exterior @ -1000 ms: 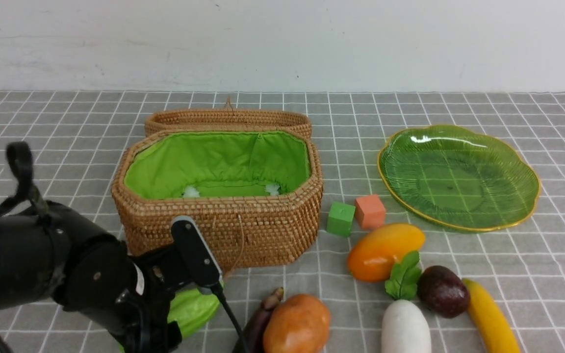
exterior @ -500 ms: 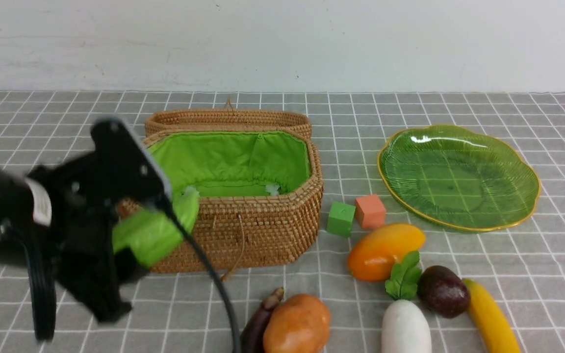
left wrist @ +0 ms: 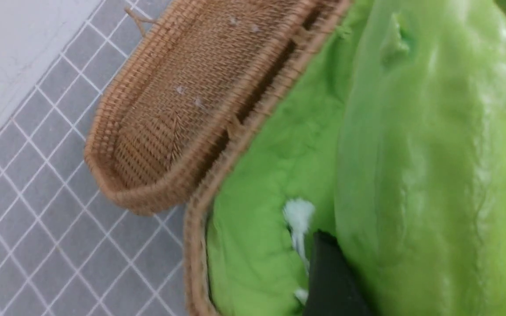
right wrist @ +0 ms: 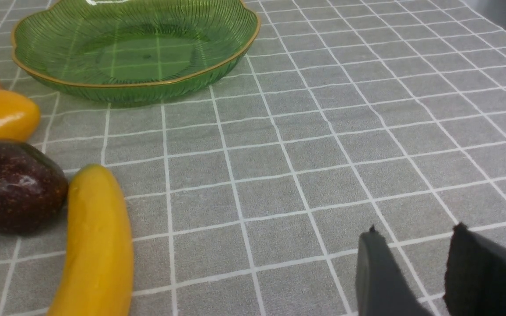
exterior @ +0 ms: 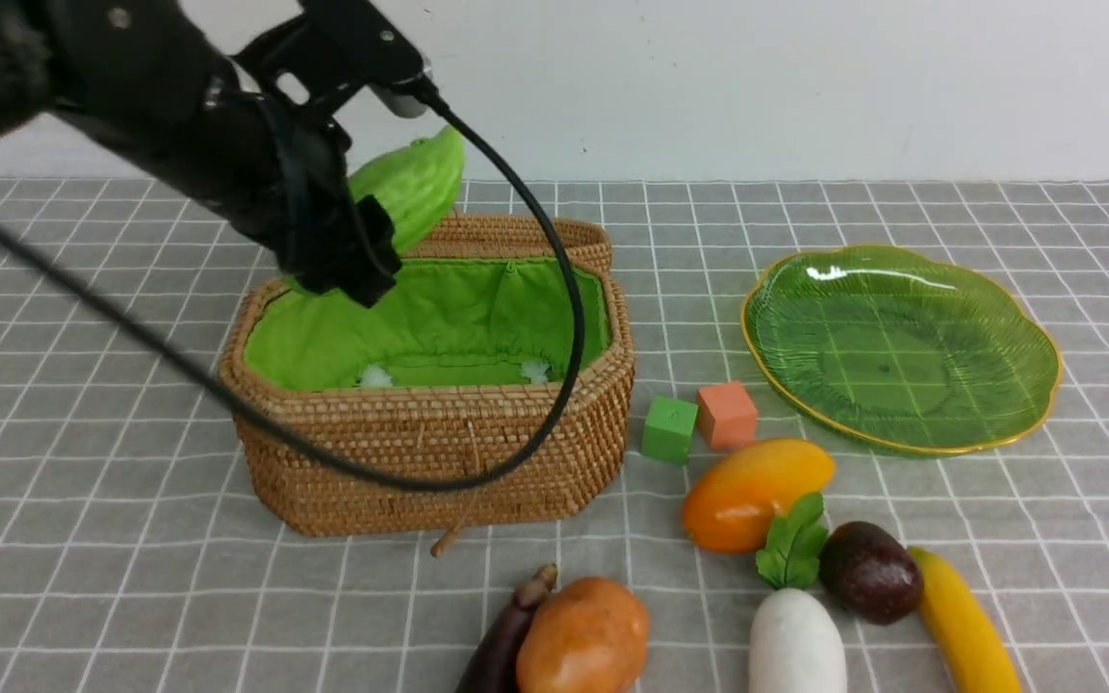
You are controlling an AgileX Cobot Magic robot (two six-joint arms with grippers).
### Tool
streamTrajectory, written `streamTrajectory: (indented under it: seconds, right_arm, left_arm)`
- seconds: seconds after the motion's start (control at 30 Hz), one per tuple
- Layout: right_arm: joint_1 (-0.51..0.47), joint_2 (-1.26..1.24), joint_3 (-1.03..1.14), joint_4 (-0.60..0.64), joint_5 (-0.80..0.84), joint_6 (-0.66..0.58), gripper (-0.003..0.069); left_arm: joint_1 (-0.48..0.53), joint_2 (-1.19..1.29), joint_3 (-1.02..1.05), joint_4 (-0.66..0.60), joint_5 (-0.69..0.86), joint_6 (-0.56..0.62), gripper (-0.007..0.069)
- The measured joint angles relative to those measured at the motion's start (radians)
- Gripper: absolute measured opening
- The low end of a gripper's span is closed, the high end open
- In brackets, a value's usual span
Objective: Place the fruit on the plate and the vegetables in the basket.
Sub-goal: Take a chayote with your left arm and place it on the basket on the left, then use the left arm to grab an eggplant and put it into the left basket
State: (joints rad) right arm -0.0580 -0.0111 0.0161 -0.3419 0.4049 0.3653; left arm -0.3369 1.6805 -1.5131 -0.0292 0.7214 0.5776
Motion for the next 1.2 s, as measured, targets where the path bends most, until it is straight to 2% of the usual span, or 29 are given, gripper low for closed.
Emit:
streamTrajectory:
  seconds: [0.17,0.37,0.43,0.57,0.7,0.93,1.1,1.2]
  right_arm:
    - [0.000,0.000,0.000,0.000,0.000,0.000,0.0242]
    - [0.000,0.000,0.000,0.000,0.000,0.000,0.0242]
    - [0.000,0.000,0.000,0.000,0.000,0.000,0.0242]
    - [0.000,0.000,0.000,0.000,0.000,0.000,0.0242]
    - [0.000,0.000,0.000,0.000,0.000,0.000,0.0242]
    - [0.000,0.000,0.000,0.000,0.000,0.000,0.0242]
    - [0.000,0.000,0.000,0.000,0.000,0.000,0.0242]
    - [0.000,0.000,0.000,0.000,0.000,0.000,0.0242]
  left_arm:
    - [0.001,0.095,-0.012,-0.014,-0.090,-0.002,0.0407]
    - [0.001,0.154,-0.012,-0.019,-0.107,-0.082,0.0410]
    - [0.001,0.154,-0.012,-0.028,-0.107,-0.113,0.0460]
    - [0.001,0.154,-0.013,-0.045,-0.105,-0.197,0.0636]
    - [0.001,0.146,-0.013,-0.045,-0.078,-0.223,0.0668]
    - [0.001,0.066,-0.013,-0.037,0.095,-0.225,0.0608]
    - [0.001,-0.079,-0.013,-0.065,0.379,-0.183,0.0545]
    - [0.001,-0.134,-0.013,-0.114,0.472,-0.179,0.0530]
